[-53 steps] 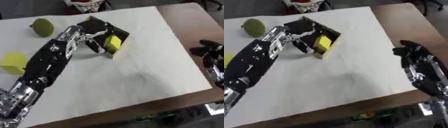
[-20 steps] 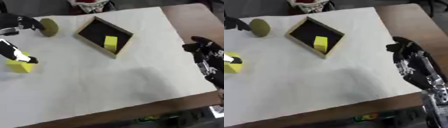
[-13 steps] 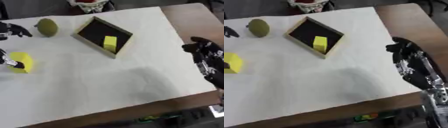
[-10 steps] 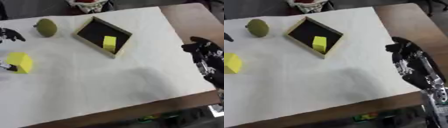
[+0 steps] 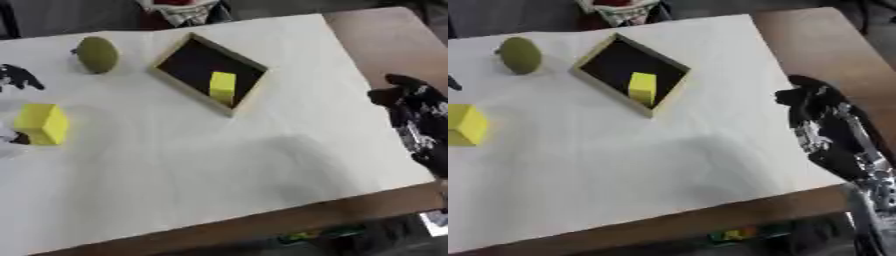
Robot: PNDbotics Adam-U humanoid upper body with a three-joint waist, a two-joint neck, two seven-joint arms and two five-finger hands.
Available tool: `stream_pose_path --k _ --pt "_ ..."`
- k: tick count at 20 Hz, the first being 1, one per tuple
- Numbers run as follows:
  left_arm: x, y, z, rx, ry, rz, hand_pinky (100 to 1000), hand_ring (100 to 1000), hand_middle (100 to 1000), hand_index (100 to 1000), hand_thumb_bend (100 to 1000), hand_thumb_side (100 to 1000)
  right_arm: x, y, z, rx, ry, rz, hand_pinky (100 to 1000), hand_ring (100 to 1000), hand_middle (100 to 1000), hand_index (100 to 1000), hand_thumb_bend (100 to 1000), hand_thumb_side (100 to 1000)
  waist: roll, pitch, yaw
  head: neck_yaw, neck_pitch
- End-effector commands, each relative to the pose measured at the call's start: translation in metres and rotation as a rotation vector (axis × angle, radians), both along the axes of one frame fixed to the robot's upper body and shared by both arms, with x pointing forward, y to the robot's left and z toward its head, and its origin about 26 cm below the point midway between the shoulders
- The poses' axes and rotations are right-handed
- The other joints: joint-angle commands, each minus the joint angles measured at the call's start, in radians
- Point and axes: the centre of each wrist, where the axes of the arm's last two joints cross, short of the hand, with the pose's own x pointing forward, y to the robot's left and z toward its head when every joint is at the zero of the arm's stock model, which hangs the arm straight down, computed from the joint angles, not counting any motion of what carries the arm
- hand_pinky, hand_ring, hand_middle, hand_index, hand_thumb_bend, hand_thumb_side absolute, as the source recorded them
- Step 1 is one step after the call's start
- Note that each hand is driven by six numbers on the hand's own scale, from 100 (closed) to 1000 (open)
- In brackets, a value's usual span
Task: Pick up objects on the table and place them in the box.
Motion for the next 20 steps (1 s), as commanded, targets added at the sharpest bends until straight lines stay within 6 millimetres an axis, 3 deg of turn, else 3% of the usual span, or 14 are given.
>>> stream_pose_path --k 1,7,16,20 --pt "0.0 0.004 0.015 0.026 -0.029 0.006 850 802 850 924 682 497 0.0 -0.006 0.006 -0.018 -0.02 -0.008 852 814 636 879 100 470 -0.001 -0.016 -0.001 0.033 0.005" --pt "0.003 0.002 0.012 0.025 -0.031 0.001 845 795 842 921 673 495 0.001 -0.006 0.006 -0.018 -0.019 -0.008 852 814 636 879 100 470 0.0 -0.016 -0.001 0.083 0.005" --pt "0.007 0.0 0.005 0.044 -0.01 0.003 810 743 759 867 645 444 0.001 -0.005 0.006 -0.019 -0.019 -0.007 852 814 636 879 100 470 0.0 -0.015 -0.003 0.092 0.005" --pt "0.008 -0.002 0.002 0.051 -0.004 -0.007 751 636 615 753 554 274 0.001 -0.005 0.006 -0.019 -0.019 -0.006 852 814 636 879 100 470 0.001 -0.015 -0.005 0.088 0.005"
